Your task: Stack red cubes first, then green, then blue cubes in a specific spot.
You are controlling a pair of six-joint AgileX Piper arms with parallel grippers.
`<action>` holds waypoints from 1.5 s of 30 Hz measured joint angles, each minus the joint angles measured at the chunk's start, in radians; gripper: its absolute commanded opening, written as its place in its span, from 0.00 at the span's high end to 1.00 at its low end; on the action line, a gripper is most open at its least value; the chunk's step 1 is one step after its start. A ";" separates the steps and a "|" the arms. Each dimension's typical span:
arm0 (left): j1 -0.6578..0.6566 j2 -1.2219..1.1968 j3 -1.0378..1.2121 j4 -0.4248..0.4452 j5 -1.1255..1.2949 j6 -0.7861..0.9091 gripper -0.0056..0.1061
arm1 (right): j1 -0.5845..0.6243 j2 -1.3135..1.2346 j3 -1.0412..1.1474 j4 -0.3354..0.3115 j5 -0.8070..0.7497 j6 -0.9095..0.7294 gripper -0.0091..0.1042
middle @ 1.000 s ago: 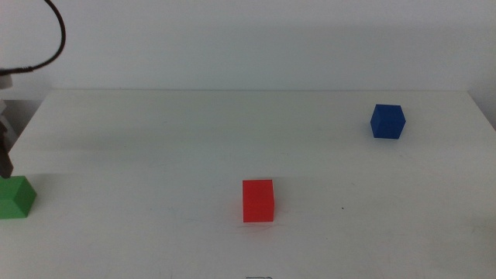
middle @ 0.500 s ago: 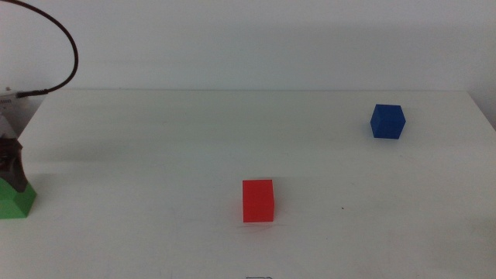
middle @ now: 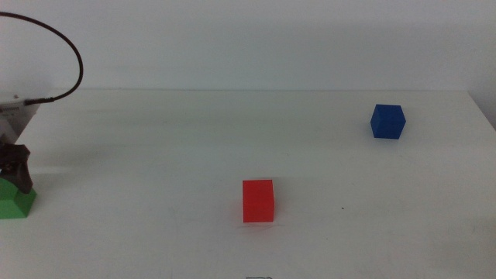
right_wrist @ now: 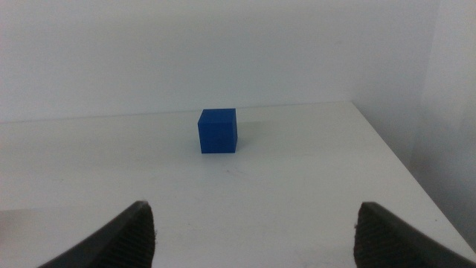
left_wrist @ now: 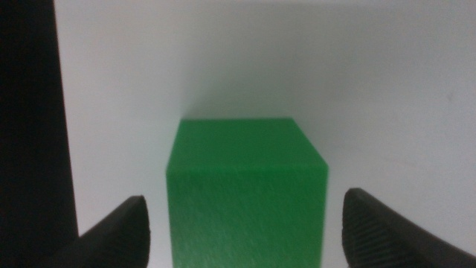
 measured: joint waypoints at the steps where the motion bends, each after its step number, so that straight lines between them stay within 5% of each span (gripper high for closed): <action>1: 0.000 0.004 0.000 0.000 -0.006 0.001 0.21 | 0.000 0.000 0.000 0.000 0.000 0.000 0.09; 16: 0.000 0.055 0.000 -0.009 -0.045 0.008 0.37 | 0.000 0.000 0.000 0.000 0.000 0.000 0.09; 25: 0.000 0.058 -0.006 -0.048 0.006 0.011 0.68 | 0.000 0.000 0.000 0.000 0.000 0.000 0.09; 29: -0.023 0.034 -0.009 -0.068 0.065 -0.023 0.71 | 0.000 0.000 0.000 0.000 0.000 0.000 0.09; 45: -0.718 -0.158 -0.015 -0.007 0.134 -0.806 0.71 | 0.000 0.000 0.000 0.000 0.000 0.000 0.09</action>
